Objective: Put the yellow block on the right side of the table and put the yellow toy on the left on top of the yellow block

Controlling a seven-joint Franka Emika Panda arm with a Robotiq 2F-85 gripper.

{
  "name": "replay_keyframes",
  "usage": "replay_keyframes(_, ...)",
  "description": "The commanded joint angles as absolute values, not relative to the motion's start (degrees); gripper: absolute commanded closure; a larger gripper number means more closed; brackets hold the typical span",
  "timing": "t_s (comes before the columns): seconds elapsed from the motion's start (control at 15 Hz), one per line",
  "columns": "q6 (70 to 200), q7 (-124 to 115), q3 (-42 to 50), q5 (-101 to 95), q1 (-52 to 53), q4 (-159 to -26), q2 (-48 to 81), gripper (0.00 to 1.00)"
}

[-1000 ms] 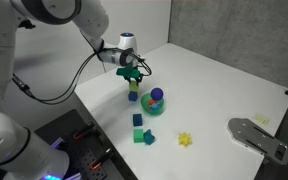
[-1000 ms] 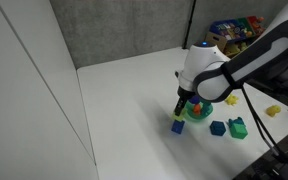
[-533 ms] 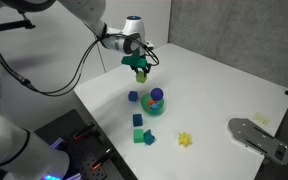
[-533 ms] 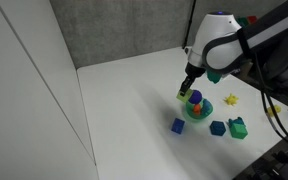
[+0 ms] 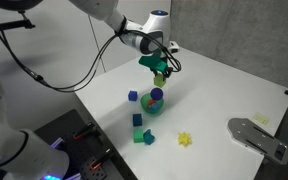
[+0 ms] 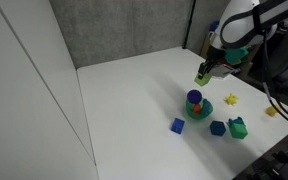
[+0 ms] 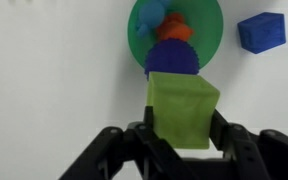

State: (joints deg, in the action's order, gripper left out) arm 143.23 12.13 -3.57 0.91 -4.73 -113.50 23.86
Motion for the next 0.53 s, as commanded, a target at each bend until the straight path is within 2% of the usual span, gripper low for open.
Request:
replay_keyframes(0.0, 139.99, 14.44, -1.75, 3.29, -8.10, -110.29, 25.20, 0.71)
replay_keyframes(0.47, 140.52, 16.83, 0.53, 5.37, -13.90, -109.89, 29.82, 0.71)
